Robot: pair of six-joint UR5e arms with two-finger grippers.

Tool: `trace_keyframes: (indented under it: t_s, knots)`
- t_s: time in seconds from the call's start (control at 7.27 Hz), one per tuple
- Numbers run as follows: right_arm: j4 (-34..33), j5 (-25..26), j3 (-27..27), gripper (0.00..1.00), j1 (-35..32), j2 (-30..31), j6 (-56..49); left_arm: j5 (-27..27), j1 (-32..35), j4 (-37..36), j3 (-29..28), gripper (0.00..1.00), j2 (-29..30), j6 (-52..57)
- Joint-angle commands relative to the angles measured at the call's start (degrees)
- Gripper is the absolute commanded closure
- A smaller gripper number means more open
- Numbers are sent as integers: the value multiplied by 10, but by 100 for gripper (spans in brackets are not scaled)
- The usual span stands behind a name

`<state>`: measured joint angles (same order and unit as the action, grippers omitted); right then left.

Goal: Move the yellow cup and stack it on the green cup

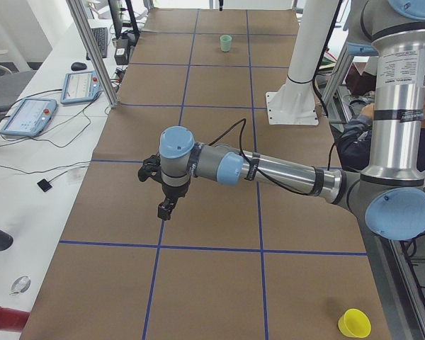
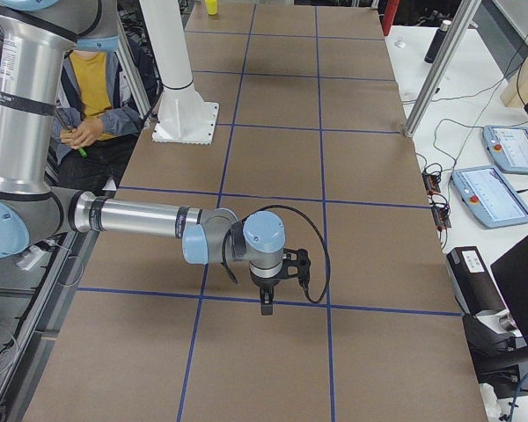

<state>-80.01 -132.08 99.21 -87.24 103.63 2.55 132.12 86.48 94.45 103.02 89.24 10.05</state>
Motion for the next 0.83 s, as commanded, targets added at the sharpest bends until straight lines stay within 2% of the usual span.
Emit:
trace_keyframes:
  t_s: [0.0, 0.14, 0.69]
  knots:
    - [0, -1, 5, 0, -6, -2, 17, 1, 0, 27, -2, 0, 8, -2]
    - [0, 0, 5, 0, -20, -7, 11, 2, 10, 28, 4, 0, 1, -6]
    - [0, -5, -2, 0, -27, -10, 13, 0, 18, 37, 30, 0, -13, -146]
